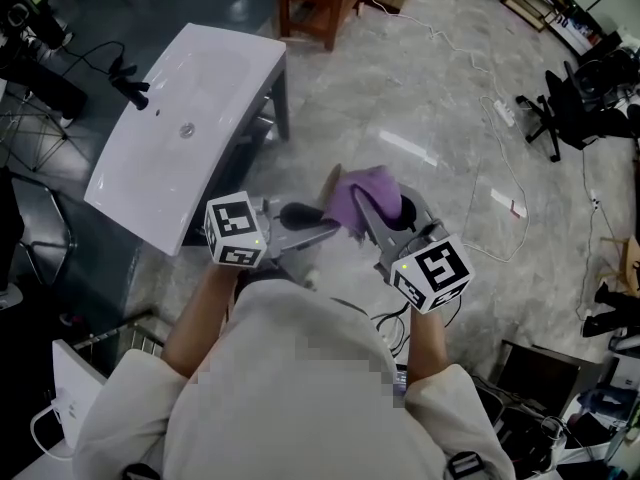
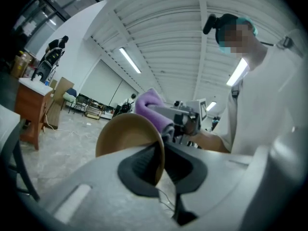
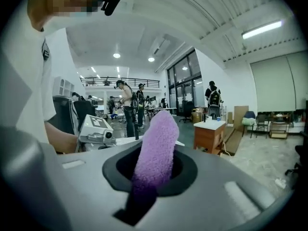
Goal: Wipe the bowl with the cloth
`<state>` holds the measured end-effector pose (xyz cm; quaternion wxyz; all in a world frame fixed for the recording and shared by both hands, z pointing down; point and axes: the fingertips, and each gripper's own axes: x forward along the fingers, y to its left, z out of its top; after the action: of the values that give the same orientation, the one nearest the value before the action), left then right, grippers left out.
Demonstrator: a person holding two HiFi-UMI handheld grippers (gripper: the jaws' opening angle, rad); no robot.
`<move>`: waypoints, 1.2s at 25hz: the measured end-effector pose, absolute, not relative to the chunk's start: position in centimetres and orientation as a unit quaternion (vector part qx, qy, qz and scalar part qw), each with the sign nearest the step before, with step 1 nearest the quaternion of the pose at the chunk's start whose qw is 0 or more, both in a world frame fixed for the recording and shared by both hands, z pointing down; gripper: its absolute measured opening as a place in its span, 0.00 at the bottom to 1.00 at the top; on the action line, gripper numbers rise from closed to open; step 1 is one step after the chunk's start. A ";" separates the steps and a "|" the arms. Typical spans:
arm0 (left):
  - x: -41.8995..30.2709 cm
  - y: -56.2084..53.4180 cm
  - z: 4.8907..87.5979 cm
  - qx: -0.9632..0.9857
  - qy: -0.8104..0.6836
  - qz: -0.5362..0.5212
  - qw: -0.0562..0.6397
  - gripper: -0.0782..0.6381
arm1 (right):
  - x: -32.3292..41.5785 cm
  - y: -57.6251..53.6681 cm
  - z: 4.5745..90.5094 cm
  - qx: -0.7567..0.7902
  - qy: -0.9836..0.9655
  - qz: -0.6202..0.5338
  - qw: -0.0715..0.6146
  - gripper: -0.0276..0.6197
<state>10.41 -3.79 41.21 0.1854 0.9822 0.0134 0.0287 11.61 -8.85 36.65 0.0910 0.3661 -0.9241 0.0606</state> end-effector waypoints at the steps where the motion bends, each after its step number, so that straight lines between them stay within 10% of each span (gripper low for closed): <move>1: 10.4 -3.5 41.1 0.983 0.019 0.031 0.182 0.12 | 11.8 -9.3 36.6 0.375 -0.920 0.052 0.096 0.12; 15: 10.5 0.3 38.1 0.979 0.100 -0.030 0.173 0.13 | 14.8 -10.9 42.0 0.377 -0.902 0.117 0.176 0.12; 30: 9.9 -0.7 35.1 0.974 0.080 -0.112 0.180 0.13 | 12.4 -7.7 45.1 0.277 -0.881 0.376 -0.071 0.11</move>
<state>9.94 -0.74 35.08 0.1799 0.9740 0.0799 -0.1120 12.41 -7.73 45.12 -0.0708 0.2772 -0.8812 0.3764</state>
